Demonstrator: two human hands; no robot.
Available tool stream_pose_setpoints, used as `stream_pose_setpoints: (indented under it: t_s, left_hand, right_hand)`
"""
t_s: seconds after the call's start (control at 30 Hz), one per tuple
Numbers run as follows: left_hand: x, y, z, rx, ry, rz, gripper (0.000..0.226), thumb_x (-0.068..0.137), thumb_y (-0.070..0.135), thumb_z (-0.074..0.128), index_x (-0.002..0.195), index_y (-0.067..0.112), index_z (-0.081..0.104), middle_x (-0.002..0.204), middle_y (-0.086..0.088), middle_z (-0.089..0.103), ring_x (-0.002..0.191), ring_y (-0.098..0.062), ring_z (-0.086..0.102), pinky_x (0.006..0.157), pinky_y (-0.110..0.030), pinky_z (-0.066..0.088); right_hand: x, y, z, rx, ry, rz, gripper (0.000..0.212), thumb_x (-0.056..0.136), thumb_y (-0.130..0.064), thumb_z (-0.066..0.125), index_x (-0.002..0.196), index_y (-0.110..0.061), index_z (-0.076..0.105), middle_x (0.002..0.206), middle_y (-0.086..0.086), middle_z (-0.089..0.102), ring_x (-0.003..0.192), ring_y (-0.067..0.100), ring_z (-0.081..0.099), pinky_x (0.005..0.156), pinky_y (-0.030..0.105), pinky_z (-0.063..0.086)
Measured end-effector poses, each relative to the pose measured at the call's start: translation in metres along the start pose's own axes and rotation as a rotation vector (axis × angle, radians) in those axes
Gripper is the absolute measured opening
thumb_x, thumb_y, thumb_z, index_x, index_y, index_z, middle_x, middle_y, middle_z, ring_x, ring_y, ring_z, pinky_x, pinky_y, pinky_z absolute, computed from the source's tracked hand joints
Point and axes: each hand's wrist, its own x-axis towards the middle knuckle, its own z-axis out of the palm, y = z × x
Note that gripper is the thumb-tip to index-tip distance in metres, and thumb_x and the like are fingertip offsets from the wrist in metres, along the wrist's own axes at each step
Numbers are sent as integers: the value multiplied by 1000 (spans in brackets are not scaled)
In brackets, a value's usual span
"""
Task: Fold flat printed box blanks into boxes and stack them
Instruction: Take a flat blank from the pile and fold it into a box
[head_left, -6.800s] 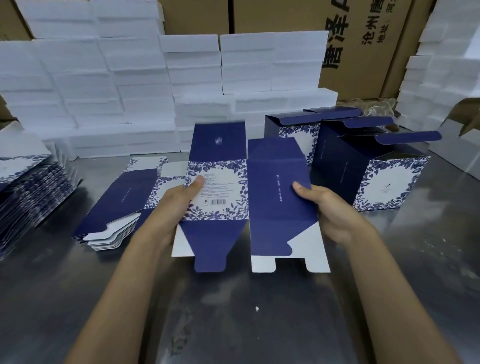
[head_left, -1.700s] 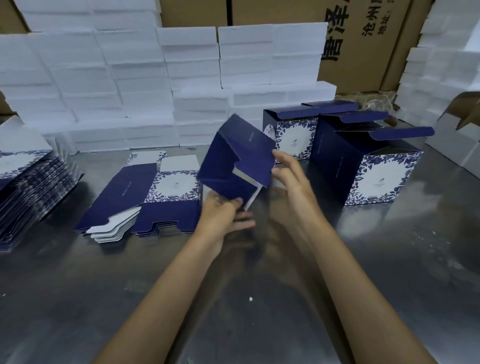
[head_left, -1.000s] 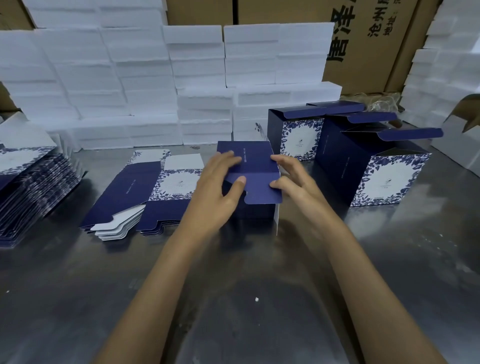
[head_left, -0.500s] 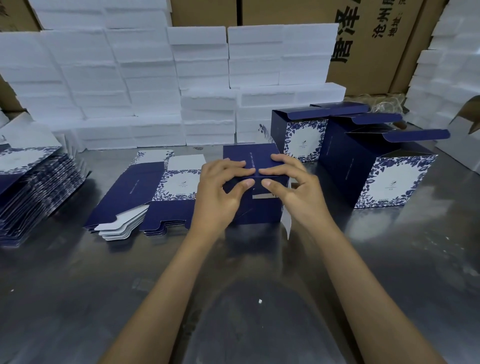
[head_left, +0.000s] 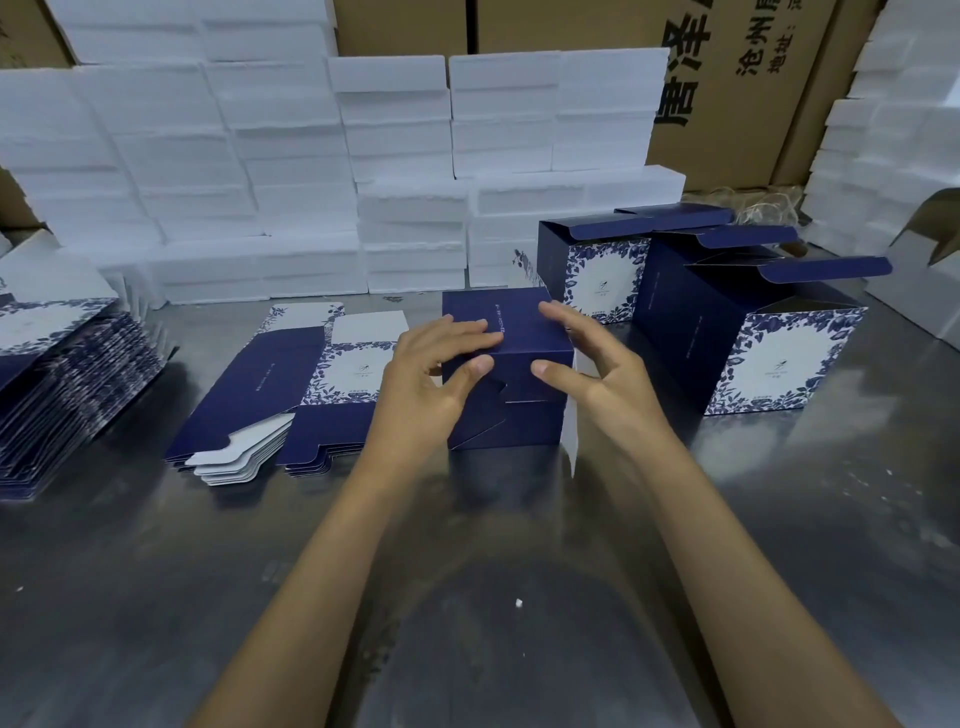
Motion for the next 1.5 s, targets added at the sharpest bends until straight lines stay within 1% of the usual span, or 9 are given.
stream_pose_setpoints:
  t_s: [0.13, 0.3, 0.4, 0.5, 0.63, 0.77, 0.97, 1.23, 1.5]
  left_hand:
    - [-6, 2, 4, 238, 32, 236, 22, 90, -2, 59, 98, 19, 58, 117, 9, 62, 116, -11, 53, 96, -28, 43]
    - [-10, -9, 13, 561, 23, 337, 15, 87, 16, 68, 99, 16, 60, 128, -4, 51, 123, -26, 46, 96, -45, 42]
    - [-11, -13, 20, 636, 26, 323, 25, 83, 22, 76, 98, 14, 58, 129, -7, 50, 124, -30, 46, 97, -49, 41]
    - [-9, -14, 23, 661, 42, 332, 27, 81, 18, 78, 98, 13, 57, 129, -10, 51, 123, -33, 47, 97, -52, 42]
    - [-9, -18, 25, 443, 91, 331, 45, 78, 11, 79, 113, 14, 51, 133, -8, 44, 126, -27, 44, 100, -48, 43]
    - [-9, -25, 23, 58, 117, 58, 84, 76, 4, 81, 142, 26, 35, 152, -2, 21, 142, -18, 33, 113, -37, 40]
    - [-8, -30, 23, -43, -26, -129, 97, 80, 4, 78, 135, 63, 24, 145, 11, 40, 129, -14, 48, 97, -47, 54]
    - [-8, -29, 24, -21, -36, -151, 95, 80, 4, 75, 139, 59, 24, 146, 10, 42, 133, -17, 43, 98, -51, 52]
    - [-7, -29, 27, -35, -38, -160, 95, 78, 7, 76, 137, 61, 24, 144, 9, 43, 133, -20, 44, 97, -53, 52]
  right_hand:
    - [3, 7, -1, 96, 68, 109, 52, 90, 4, 68, 130, -29, 66, 138, -9, 63, 127, 7, 58, 109, 35, 47]
    - [5, 5, -12, 257, -78, 294, 50, 86, -23, 61, 135, -31, 61, 131, -7, 69, 124, 13, 63, 90, 32, 53]
    - [4, 6, -16, 210, -149, 294, 56, 94, 0, 44, 140, -27, 57, 137, -6, 65, 128, 20, 60, 103, 47, 49]
    - [-2, 11, -11, 212, -298, 277, 73, 83, 8, 54, 145, -32, 50, 138, -5, 64, 125, 20, 61, 106, 46, 48]
    - [-3, 20, 0, 123, -262, 264, 74, 78, -12, 81, 141, -35, 50, 133, -7, 66, 126, 16, 61, 110, 43, 48]
    - [-1, 26, 6, 37, -114, 239, 67, 84, -16, 82, 141, -30, 51, 129, -10, 67, 120, 10, 63, 93, 25, 56]
    - [2, 32, 15, -80, 75, 169, 49, 92, -18, 75, 137, -19, 56, 115, -13, 69, 96, -13, 65, 71, 8, 51]
    - [-2, 28, 22, -244, 209, 144, 40, 93, -29, 73, 130, -22, 61, 115, -6, 73, 106, 11, 67, 94, 35, 56]
    - [-3, 27, 23, -311, 273, 138, 41, 93, -33, 72, 130, -22, 62, 114, -5, 74, 104, 13, 67, 88, 28, 53]
